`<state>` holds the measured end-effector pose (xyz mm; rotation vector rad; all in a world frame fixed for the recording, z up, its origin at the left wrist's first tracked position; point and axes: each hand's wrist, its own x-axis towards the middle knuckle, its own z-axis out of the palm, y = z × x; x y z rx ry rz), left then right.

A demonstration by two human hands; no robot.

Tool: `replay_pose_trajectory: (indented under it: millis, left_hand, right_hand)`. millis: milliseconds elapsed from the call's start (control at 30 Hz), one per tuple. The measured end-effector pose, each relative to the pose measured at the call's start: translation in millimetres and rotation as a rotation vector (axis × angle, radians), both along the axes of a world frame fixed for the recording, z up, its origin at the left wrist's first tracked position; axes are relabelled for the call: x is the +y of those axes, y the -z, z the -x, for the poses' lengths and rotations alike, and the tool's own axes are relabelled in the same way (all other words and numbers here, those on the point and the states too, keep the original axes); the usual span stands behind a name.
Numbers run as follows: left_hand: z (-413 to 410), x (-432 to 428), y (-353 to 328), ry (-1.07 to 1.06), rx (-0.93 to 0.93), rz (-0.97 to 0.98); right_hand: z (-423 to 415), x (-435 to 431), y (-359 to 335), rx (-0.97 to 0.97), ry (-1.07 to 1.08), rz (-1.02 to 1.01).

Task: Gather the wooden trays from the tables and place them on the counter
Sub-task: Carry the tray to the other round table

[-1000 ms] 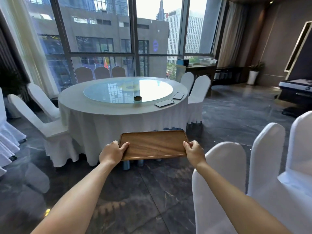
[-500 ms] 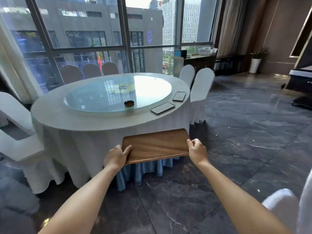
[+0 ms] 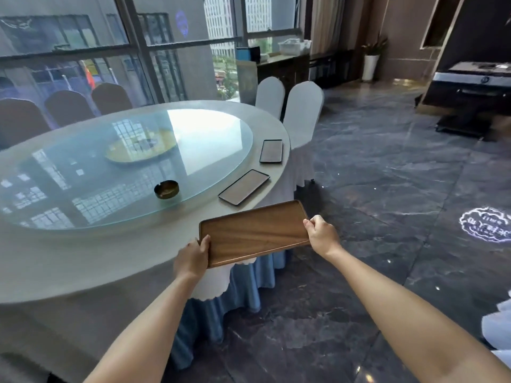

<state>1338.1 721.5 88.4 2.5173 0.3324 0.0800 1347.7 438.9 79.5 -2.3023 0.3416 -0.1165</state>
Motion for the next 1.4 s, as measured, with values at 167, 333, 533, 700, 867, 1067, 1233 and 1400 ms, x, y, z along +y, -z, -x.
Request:
replay_pose_trajectory:
  millis: [167,333,533,700,867,1067,1233,1400]
  left_hand:
    - [-92,-27,38,-0.020,0.064,0.015]
    - [-182,-60,69,-0.116,0.091,-0.035]
    - [-261,-88,90,-0.276,0.113,-0.063]
    - [-295,-87,105,-0.384,0.165,-0.086]
    - [-318,-80,127,-0.422,0.215,-0.151]
    - [-353,-72,146,-0.387,0.271,-0.180]
    - [-365,-66,161,-0.340,0.265,-0.232]
    - [-369,-61,169,-0.302,0.308,-0.272]
  right_hand:
    - [-91,-28,33,0.072,-0.018,0.051]
    - [-210,-56,54,0.114,-0.132,0.111]
    - [-337,-75,56,0.162,-0.304,0.132]
    - [-406,-63,71,0.200,-0.441,0.186]
    - [-453,-45,94,0.253,-0.545,0.267]
    - [-497,-32,109,0.270,-0.641,0.475]
    - [-527,-19,117,0.246,-0.747,0.613]
    - [-538,-10,132,0.284,-0.791,0.662]
